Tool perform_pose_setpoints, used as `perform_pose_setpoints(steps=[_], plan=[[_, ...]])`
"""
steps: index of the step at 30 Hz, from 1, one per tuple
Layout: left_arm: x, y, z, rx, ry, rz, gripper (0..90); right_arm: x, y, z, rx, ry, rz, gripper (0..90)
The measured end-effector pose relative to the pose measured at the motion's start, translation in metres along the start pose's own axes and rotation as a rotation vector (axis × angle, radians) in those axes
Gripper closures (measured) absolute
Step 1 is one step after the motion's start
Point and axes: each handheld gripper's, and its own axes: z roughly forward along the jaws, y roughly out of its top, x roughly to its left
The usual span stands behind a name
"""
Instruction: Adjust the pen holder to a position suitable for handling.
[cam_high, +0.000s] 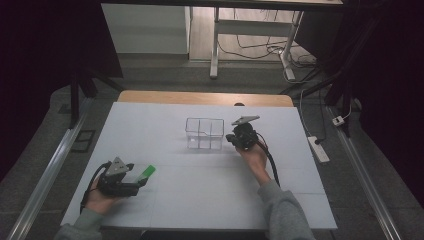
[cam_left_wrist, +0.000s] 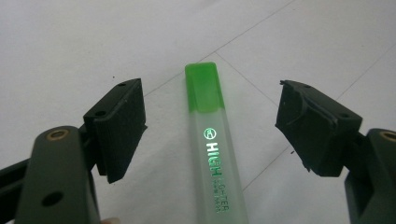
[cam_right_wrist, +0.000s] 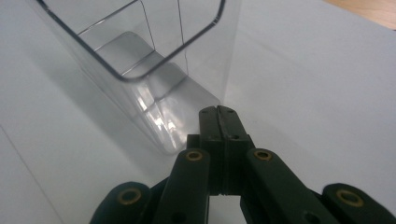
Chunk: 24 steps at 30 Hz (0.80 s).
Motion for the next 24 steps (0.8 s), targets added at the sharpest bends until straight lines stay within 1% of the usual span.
perform_pose_setpoints(steps=[2,3,4,5,6,7,9,12,16,17,18,20,24], plan=[[0.000,0.000,0.000,0.001,0.000,0.000,23.6,0.000,-0.004,-0.008,-0.004,-0.005,-0.001,89.5],[0.000,0.000,0.000,0.002,0.001,0.000,23.6,0.000,-0.004,-0.008,-0.004,-0.005,-0.001,89.5],[0.000,0.000,0.000,0.001,0.001,0.003,23.6,0.000,-0.008,-0.015,-0.001,-0.006,-0.006,89.5],[0.000,0.000,0.000,0.001,0.001,0.003,23.6,0.000,-0.011,-0.019,-0.001,-0.008,-0.007,89.5],[0.000,0.000,0.000,0.002,0.001,0.003,23.6,0.000,-0.011,-0.019,-0.001,-0.008,-0.007,89.5],[-0.001,0.000,0.000,0.002,0.001,0.002,23.6,0.000,-0.016,-0.025,0.003,-0.005,-0.008,89.5],[0.000,0.000,0.000,0.002,0.003,0.000,23.6,0.000,-0.021,-0.031,0.003,-0.004,-0.007,89.5],[0.000,0.000,0.000,0.004,0.003,0.000,23.6,0.001,-0.026,-0.035,0.004,0.001,-0.015,89.5],[0.000,0.001,0.001,0.004,0.002,0.000,23.6,0.004,-0.039,-0.046,0.017,0.006,-0.031,89.5],[0.000,0.001,0.002,0.005,0.002,0.000,23.6,0.004,-0.039,-0.046,0.017,0.006,-0.031,89.5],[0.000,0.001,0.002,0.006,0.002,0.002,23.6,0.005,-0.045,-0.051,0.016,0.009,-0.030,89.5],[0.000,0.001,0.002,0.007,0.001,0.003,23.6,0.007,-0.051,-0.056,0.021,0.012,-0.033,89.5],[0.000,0.001,0.002,0.004,0.000,0.001,23.6,0.010,-0.062,-0.067,0.010,0.015,-0.041,89.4]])
